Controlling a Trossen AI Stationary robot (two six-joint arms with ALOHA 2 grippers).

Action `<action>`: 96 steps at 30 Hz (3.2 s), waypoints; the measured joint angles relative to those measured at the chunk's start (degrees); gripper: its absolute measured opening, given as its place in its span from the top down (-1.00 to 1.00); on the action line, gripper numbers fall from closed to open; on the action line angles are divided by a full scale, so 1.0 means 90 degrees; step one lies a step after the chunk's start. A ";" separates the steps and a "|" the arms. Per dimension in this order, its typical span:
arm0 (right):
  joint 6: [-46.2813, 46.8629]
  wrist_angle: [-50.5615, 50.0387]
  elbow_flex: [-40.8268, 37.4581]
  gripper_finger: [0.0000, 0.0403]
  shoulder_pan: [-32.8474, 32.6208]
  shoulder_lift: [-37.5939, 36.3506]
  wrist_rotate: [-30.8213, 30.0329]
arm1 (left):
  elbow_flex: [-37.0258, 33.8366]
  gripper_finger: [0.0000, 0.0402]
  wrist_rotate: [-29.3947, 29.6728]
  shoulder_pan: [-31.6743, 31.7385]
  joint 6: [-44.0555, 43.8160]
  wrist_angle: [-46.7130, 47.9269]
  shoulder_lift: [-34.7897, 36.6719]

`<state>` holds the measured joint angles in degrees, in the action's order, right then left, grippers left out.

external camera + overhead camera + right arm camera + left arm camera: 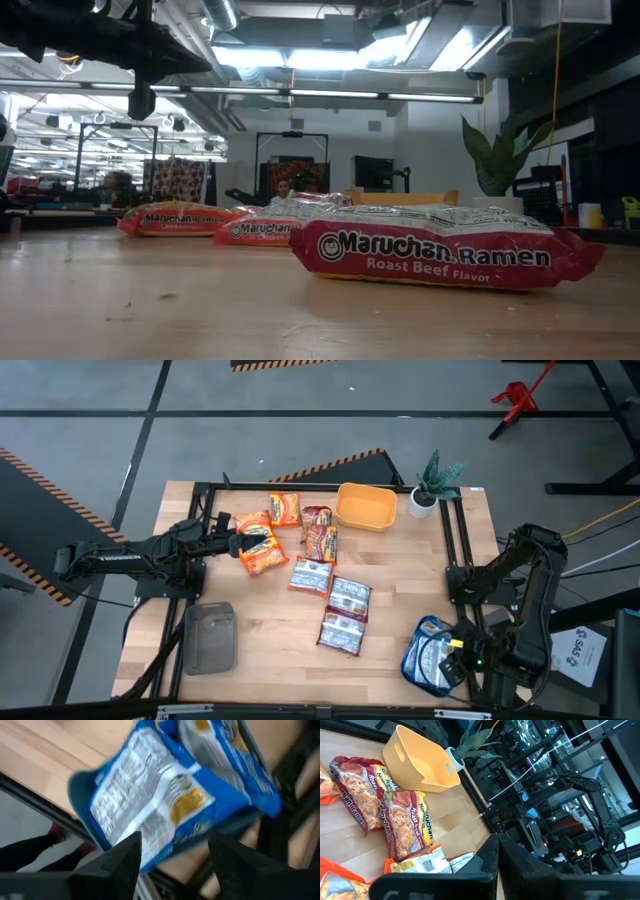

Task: Sort Maruchan noodles
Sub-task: Put the blue noodle pack into the blue bin, then put the red noodle pack into the yellow bin

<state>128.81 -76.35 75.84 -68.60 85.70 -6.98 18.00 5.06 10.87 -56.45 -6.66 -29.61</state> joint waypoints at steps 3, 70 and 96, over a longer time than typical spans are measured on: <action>0.0194 0.0041 0.0021 -0.06 0.0000 0.0021 0.0664 | 0.0000 1.00 -0.0002 0.0002 0.0000 0.0000 0.0000; -0.9538 0.2440 0.1552 -0.06 0.8855 0.0925 -0.0457 | 0.2466 1.00 -0.2846 0.1454 0.3146 0.0561 -0.6176; -0.8871 0.9090 -0.3287 -0.06 0.9293 0.1070 0.1138 | 0.3958 1.00 -0.2154 0.1410 0.3176 0.0840 -0.8105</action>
<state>48.97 5.46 46.26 15.04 95.32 3.26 53.62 -14.33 23.56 -27.86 0.90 -102.55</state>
